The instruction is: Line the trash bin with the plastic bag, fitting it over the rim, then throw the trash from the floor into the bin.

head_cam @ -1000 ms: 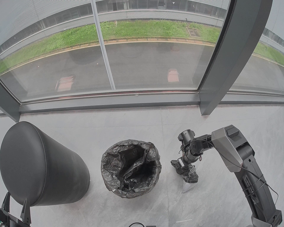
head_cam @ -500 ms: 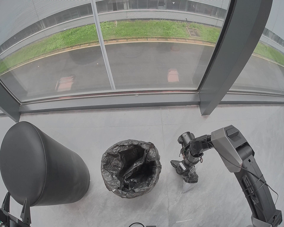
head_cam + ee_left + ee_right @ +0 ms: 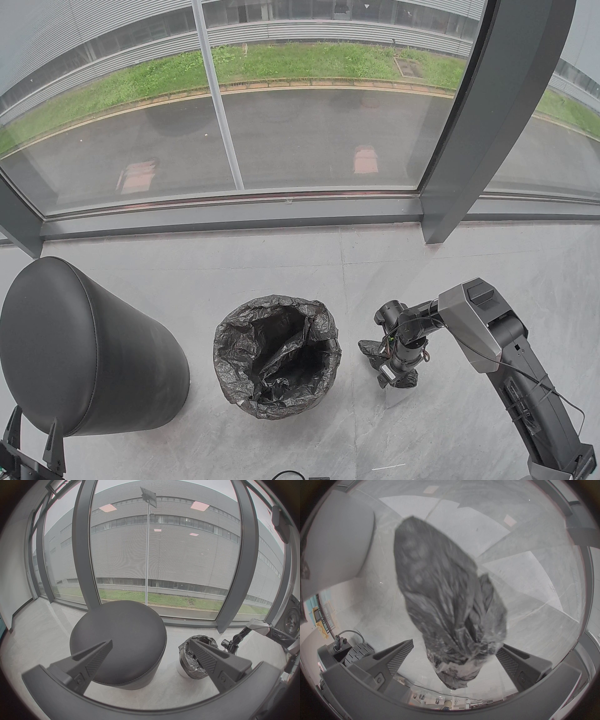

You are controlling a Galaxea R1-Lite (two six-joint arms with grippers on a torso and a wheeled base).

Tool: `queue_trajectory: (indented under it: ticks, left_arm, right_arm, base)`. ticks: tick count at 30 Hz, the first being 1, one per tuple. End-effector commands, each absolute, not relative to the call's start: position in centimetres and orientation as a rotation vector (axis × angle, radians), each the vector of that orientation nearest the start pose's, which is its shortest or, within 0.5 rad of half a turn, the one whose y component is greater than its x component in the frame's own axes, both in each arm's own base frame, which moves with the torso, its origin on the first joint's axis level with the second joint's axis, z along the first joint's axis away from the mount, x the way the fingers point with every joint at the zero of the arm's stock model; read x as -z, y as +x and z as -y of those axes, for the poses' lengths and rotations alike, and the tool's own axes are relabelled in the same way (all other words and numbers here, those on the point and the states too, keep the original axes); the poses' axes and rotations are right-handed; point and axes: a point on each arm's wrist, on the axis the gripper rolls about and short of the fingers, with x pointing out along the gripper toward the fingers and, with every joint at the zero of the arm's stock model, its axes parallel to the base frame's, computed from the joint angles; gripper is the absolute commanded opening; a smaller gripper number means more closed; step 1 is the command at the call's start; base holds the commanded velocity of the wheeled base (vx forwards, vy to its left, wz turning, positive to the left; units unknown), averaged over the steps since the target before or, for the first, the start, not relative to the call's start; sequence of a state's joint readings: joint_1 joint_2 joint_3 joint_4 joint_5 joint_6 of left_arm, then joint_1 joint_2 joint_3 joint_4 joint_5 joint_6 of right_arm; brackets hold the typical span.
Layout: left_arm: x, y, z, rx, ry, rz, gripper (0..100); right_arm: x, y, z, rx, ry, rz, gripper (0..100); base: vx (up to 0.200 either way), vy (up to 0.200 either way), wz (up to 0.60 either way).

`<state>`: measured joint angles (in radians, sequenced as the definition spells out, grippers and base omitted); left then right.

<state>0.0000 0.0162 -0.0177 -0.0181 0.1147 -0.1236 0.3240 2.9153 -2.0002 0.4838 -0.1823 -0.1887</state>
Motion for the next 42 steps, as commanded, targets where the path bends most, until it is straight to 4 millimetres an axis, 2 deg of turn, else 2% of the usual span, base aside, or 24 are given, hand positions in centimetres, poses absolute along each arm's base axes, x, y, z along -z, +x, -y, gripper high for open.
queue_trajectory:
  ticks: [1,3,4,5,11,14,22,32,35,37,38,42]
  left_arm:
    - [-8.1,-2.4,-0.3,-0.113,-0.126,0.039,100]
    - [-8.1,-2.4,-0.3,-0.115,-0.126,0.038,100]
    - [-8.1,-2.4,-0.3,-0.113,-0.126,0.039,100]
    - [-8.1,-2.4,-0.3,-0.113,-0.126,0.039,100]
    - [-8.1,-2.4,-0.3,-0.113,-0.126,0.039,100]
    - [-8.1,-2.4,-0.3,-0.113,-0.127,0.036,100]
    - [-8.1,-2.4,-0.3,-0.113,-0.129,0.039,100]
    - [-8.1,-2.4,-0.3,-0.113,-0.129,0.039,100]
    - [-8.1,-2.4,-0.3,-0.114,-0.129,0.04,100]
    - [-8.1,-2.4,-0.3,-0.113,-0.129,0.036,100]
    - [-8.1,-2.4,-0.3,-0.113,-0.131,0.04,100]
    - [-8.1,-2.4,-0.3,-0.114,-0.13,0.038,100]
  right_arm:
    - [16.6,44.1,-14.5,-0.238,-0.51,-1.427,100]
    - [18.8,43.3,-14.3,-0.214,-0.492,-1.47,100]
    - [18.9,43.3,-14.2,-0.212,-0.49,-1.474,100]
    - [21.1,42.3,-13.9,-0.2,-0.49,-1.525,100]
    - [21.1,42.7,-13.5,-0.169,-0.453,-1.504,100]
    - [21.0,43.7,-13.5,-0.138,-0.404,-1.417,100]
    - [21.0,44.1,-13.3,-0.106,-0.358,-1.383,100]
    - [18.9,45.0,-13.7,-0.108,-0.347,-1.334,100]
    - [17.0,45.1,-14.0,-0.107,-0.349,-1.348,100]
    - [16.6,45.2,-14.1,-0.104,-0.346,-1.345,100]
    - [15.6,45.4,-14.3,-0.101,-0.336,-1.328,100]
    - [14.5,45.5,-14.5,-0.101,-0.34,-1.327,100]
  base:
    - [0.0,0.0,0.0]
    - [0.0,0.0,0.0]
    - [0.0,0.0,0.0]
    - [0.0,0.0,0.0]
    - [0.0,0.0,0.0]
    - [0.0,0.0,0.0]
    - [0.0,0.0,0.0]
    - [0.0,0.0,0.0]
    - [0.0,0.0,0.0]
    - [0.0,0.0,0.0]
    - [0.0,0.0,0.0]
    - [0.0,0.0,0.0]
